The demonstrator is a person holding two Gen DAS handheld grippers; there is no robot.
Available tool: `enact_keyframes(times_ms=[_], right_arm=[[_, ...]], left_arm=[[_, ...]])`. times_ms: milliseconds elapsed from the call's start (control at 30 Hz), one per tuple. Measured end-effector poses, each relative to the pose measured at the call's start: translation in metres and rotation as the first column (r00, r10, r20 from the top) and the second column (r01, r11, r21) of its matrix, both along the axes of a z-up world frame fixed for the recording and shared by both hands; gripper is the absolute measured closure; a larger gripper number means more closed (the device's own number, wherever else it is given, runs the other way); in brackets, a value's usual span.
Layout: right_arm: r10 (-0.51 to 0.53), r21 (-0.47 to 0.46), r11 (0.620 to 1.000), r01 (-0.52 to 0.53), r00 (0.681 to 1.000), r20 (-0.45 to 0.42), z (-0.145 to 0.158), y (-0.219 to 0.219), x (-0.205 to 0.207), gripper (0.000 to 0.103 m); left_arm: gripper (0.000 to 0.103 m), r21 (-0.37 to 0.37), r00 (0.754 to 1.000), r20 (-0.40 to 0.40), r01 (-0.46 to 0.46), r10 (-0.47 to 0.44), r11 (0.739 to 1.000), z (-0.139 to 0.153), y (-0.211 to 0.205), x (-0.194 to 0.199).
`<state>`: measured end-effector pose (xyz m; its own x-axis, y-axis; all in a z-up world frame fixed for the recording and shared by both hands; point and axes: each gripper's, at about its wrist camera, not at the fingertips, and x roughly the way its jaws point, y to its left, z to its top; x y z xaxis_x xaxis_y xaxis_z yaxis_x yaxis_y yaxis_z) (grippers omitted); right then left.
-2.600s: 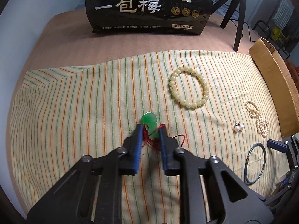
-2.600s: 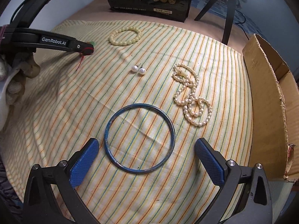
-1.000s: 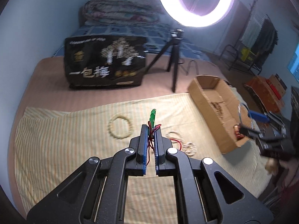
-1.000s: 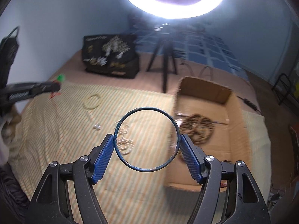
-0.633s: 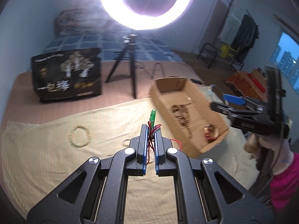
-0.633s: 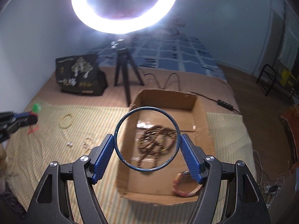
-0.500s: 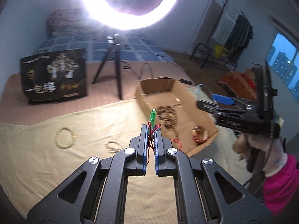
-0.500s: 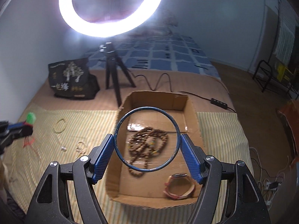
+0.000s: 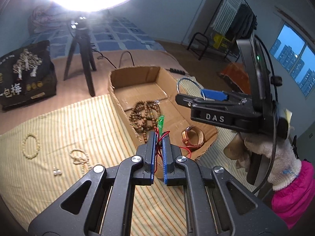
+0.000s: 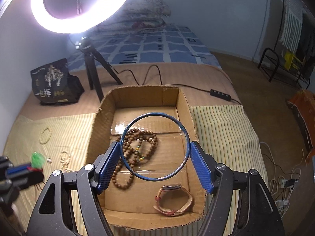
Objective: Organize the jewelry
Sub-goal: 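Carry the pendant and bangle into the box and open both tools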
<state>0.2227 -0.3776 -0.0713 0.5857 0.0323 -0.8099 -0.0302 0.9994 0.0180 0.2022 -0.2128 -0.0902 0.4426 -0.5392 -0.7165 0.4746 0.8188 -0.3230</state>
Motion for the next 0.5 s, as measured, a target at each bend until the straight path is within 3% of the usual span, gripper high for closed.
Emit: enact_keyframes(times_ms=[467, 500], right_arm=[[-0.026, 0.011, 1.0, 0.027, 0.999, -0.024, -0.009, -0.003, 0.004, 0.031], [-0.029, 0.011, 1.0, 0.029, 0.999, -0.022, -0.009, -0.004, 0.005, 0.031]], left_arm=[[0.099, 0.026, 0.999, -0.026, 0.046, -0.045, 0.999, -0.022, -0.023, 0.001], [0.091, 0.029, 0.999, -0.031, 0.044, -0.044, 0.999, -0.024, -0.023, 0.002]])
